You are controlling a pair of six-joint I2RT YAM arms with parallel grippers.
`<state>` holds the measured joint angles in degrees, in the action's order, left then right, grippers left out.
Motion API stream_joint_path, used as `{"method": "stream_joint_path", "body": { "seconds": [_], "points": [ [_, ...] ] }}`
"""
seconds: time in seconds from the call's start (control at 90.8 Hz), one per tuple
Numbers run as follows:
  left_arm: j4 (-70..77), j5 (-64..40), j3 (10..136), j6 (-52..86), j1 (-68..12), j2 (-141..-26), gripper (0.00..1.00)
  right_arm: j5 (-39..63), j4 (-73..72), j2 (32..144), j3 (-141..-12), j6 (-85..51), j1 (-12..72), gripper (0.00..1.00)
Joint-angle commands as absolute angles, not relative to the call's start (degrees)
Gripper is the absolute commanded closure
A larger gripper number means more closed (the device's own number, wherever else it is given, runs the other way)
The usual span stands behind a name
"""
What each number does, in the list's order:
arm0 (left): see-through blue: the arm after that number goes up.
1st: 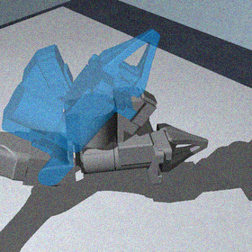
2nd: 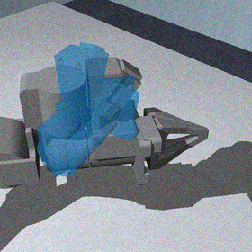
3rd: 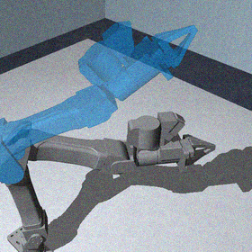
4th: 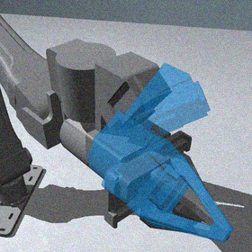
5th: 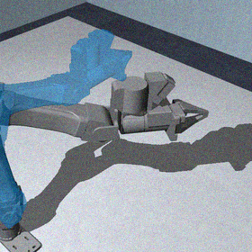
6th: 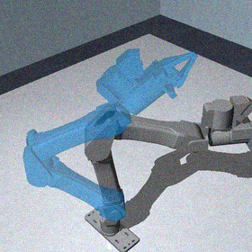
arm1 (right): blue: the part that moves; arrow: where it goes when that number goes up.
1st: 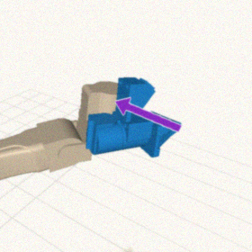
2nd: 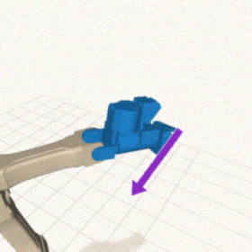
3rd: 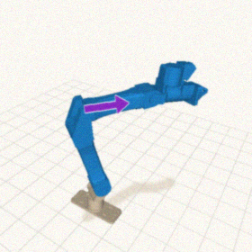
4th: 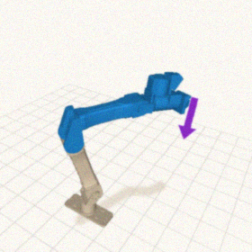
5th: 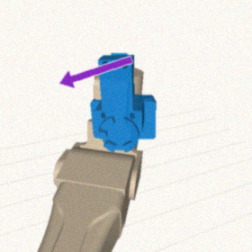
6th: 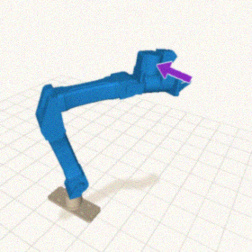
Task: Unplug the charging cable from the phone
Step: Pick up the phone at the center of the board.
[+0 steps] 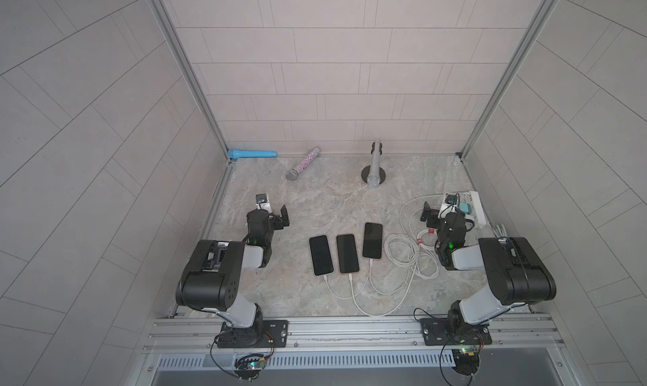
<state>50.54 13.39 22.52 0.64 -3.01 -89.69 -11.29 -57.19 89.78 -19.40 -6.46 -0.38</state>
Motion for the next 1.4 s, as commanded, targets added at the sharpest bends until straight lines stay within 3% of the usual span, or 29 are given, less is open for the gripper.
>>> {"method": "stream_joint_path", "body": {
  "seconds": [0.0,0.374,0.517,0.66,0.76,0.881,1.046,1.156,1.387],
  "points": [
    [51.0,13.4,23.1,1.1,-2.9,-90.1,0.00,-11.0,-56.7,89.3,-19.5,-6.7,-0.4,0.00],
    [51.3,14.0,22.9,0.9,-3.3,-89.9,0.00,-9.8,-57.0,89.2,-19.3,-6.9,-1.1,0.00],
    [48.6,22.8,23.4,2.1,-4.8,-87.3,0.00,-8.9,-56.3,86.4,-18.8,-5.9,-0.4,0.00],
    [36.9,27.5,27.4,0.8,-7.3,-80.5,0.00,-11.7,-38.7,75.4,-23.5,-4.5,2.2,0.00],
    [29.2,33.6,29.8,6.1,-8.3,-74.1,0.00,-13.0,-20.4,68.4,-30.2,-14.1,2.3,0.00],
    [4.5,37.7,38.4,20.2,-8.1,-65.0,0.00,-3.9,-5.9,62.2,-36.3,-20.7,2.3,0.00],
    [-26.8,34.4,52.0,32.6,-7.5,-60.7,0.00,6.0,9.9,53.9,-39.5,-35.9,0.5,0.00],
    [-33.9,25.0,55.1,29.7,-7.3,-58.1,0.00,14.5,12.3,47.2,-37.0,-37.7,-1.6,0.00],
    [-47.1,11.9,57.5,27.6,-7.9,-54.7,0.00,15.2,25.2,37.4,-38.0,-37.2,1.7,0.00]
  ]
}}
